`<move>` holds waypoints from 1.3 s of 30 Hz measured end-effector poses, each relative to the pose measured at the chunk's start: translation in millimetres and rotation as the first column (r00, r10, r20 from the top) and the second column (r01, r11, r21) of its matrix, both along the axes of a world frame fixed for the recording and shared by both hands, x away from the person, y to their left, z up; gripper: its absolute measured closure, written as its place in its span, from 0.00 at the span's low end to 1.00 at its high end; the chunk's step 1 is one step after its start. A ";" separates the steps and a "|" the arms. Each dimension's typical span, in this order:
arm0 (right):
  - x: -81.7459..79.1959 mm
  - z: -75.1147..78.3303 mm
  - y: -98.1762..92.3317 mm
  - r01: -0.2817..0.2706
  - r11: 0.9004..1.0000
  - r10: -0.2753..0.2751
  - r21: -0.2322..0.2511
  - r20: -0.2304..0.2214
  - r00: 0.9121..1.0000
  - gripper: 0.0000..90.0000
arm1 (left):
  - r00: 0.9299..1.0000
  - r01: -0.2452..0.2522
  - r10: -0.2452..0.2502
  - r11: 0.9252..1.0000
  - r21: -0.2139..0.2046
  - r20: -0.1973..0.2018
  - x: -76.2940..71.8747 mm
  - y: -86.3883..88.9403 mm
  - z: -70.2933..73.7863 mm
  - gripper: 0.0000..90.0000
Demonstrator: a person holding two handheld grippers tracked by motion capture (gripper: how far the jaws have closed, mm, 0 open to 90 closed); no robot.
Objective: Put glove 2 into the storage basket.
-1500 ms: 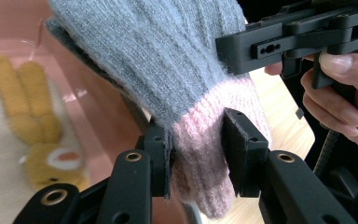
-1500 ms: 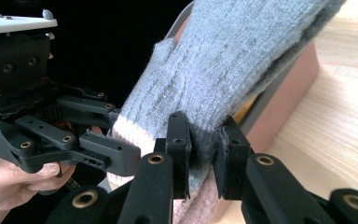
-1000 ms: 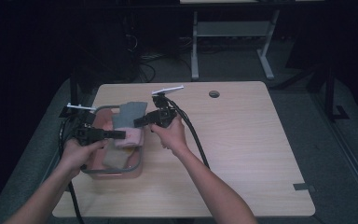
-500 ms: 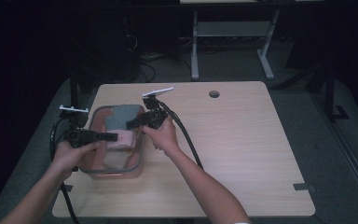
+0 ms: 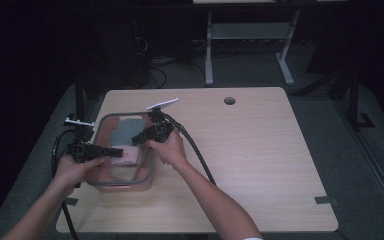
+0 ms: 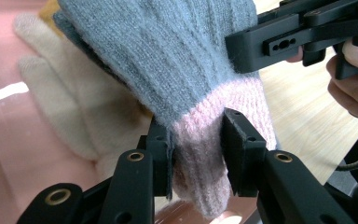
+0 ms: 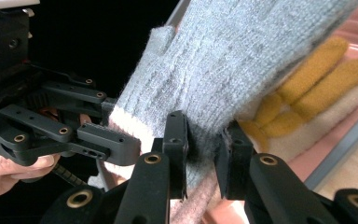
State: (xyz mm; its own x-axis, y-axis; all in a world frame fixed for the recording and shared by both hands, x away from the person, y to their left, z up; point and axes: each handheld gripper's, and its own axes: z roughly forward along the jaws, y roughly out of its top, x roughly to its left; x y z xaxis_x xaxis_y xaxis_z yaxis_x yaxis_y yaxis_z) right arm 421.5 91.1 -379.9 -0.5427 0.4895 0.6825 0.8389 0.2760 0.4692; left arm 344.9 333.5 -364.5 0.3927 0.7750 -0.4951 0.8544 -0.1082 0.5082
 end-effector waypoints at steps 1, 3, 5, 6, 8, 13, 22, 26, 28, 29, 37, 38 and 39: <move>-0.1 -1.0 1.2 -0.003 1.000 0.003 -0.008 0.000 1.000 0.84 | 1.000 -0.001 0.001 1.000 0.006 -0.006 -0.4 0.8 -1.8 0.73; 0.0 -3.9 3.8 -0.009 1.000 0.009 -0.017 -0.006 1.000 0.83 | 1.000 -0.006 0.006 1.000 0.010 -0.009 -1.4 1.6 -4.7 0.73; 0.1 -7.0 6.0 -0.017 0.999 0.017 -0.031 -0.015 1.000 0.82 | 1.000 -0.005 0.006 1.000 0.021 -0.018 -2.1 3.2 -7.7 0.73; 0.0 -8.8 7.6 -0.023 0.999 0.022 -0.037 -0.017 1.000 0.82 | 1.000 -0.003 0.004 0.999 0.037 -0.023 -2.5 3.5 -9.2 0.73; -0.7 -12.2 11.7 -0.036 0.998 0.035 -0.056 -0.026 0.999 0.82 | 0.999 -0.002 0.004 0.999 0.052 -0.032 -3.6 4.1 -12.0 0.73; -1.5 -16.6 18.5 -0.051 0.994 0.049 -0.094 -0.020 0.999 0.81 | 0.999 -0.006 0.010 0.997 0.078 -0.048 -4.8 7.8 -18.7 0.73; 1.0 -9.4 8.7 -0.026 0.994 0.027 -0.111 0.003 1.000 0.75 | 0.998 0.011 -0.003 0.992 0.123 -0.064 -2.7 6.4 -27.9 0.70; 1.5 -5.0 1.6 -0.012 0.996 0.013 -0.093 0.012 1.000 0.75 | 0.998 0.020 -0.012 0.990 0.143 -0.057 -0.8 3.0 -24.9 0.64; 1.7 -2.8 -2.9 -0.002 0.997 0.003 -0.079 0.015 1.000 0.75 | 0.999 0.015 -0.008 0.990 0.139 -0.051 -0.5 1.7 -23.3 0.60; 1.9 -2.0 -4.5 0.001 0.997 0.000 -0.079 0.011 1.000 0.74 | 0.999 0.015 -0.008 0.990 0.138 -0.051 -0.1 1.9 -22.1 0.58; 0.8 6.3 -19.9 0.014 0.999 -0.013 -0.051 0.026 1.000 0.72 | 0.999 -0.019 0.023 0.994 0.107 -0.032 0.1 2.3 -9.3 0.51; 0.3 7.5 -22.3 0.012 0.999 -0.011 -0.050 0.026 1.000 0.72 | 0.999 -0.023 0.026 0.994 0.110 -0.028 0.1 1.4 -7.5 0.51; -0.2 8.4 -24.3 0.012 0.999 -0.010 -0.047 0.027 1.000 0.72 | 0.999 -0.023 0.026 0.993 0.115 -0.023 0.2 1.3 -6.1 0.51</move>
State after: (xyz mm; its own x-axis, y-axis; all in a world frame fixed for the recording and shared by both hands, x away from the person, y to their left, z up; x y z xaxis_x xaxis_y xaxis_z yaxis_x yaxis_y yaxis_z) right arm 421.3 66.8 -371.5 -0.5549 0.5271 0.6437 0.8293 0.2893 0.4780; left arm 345.1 334.8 -370.5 0.3621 0.8365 -0.4114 0.8695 -0.1440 0.4725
